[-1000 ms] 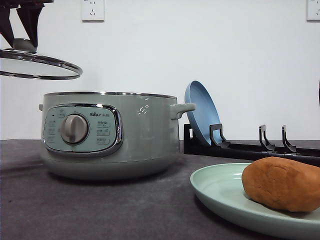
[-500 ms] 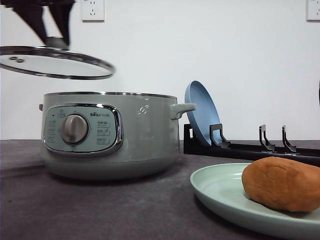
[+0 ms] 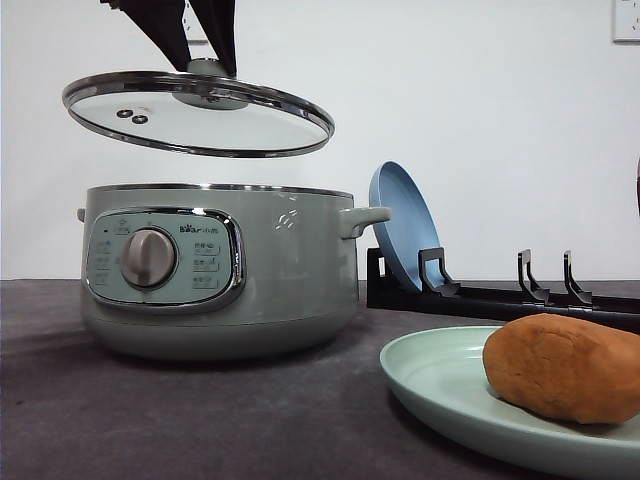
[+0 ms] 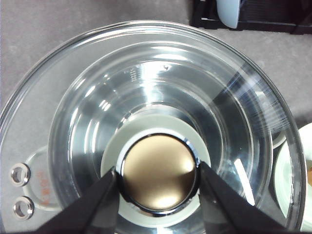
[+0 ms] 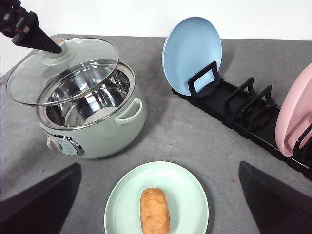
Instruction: Transfer potato from steamer to green plate
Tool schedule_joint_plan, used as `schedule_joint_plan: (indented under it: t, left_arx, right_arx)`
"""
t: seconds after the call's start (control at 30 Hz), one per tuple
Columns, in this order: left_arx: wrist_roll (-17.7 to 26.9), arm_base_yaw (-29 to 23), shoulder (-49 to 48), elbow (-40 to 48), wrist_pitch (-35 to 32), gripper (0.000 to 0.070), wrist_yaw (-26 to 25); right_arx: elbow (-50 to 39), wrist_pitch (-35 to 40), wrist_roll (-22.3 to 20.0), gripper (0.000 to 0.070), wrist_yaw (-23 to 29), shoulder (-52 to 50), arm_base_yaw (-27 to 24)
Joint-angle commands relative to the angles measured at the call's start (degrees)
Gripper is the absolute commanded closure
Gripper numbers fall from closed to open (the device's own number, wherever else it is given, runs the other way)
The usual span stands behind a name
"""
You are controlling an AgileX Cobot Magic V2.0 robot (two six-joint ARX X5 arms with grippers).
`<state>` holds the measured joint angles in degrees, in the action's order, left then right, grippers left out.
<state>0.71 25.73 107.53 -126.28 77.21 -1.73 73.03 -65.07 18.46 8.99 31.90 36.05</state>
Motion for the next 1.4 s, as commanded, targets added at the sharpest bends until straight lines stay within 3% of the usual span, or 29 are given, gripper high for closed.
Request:
schedule_joint_plan:
  t: [0.0,1.37]
  left_arx:
    - [0.13,0.49,-0.22,-2.21,-0.74,0.0691,0.25]
    - [0.3,3.53,0.38,7.72,-6.62,0.0691,0.28]
  right_arx:
    - [0.85,0.74,0.66,0.0045,0.09,0.17,0.52]
    - [0.85,0.69,0.66,0.0045,0.11,0.17,0.52]
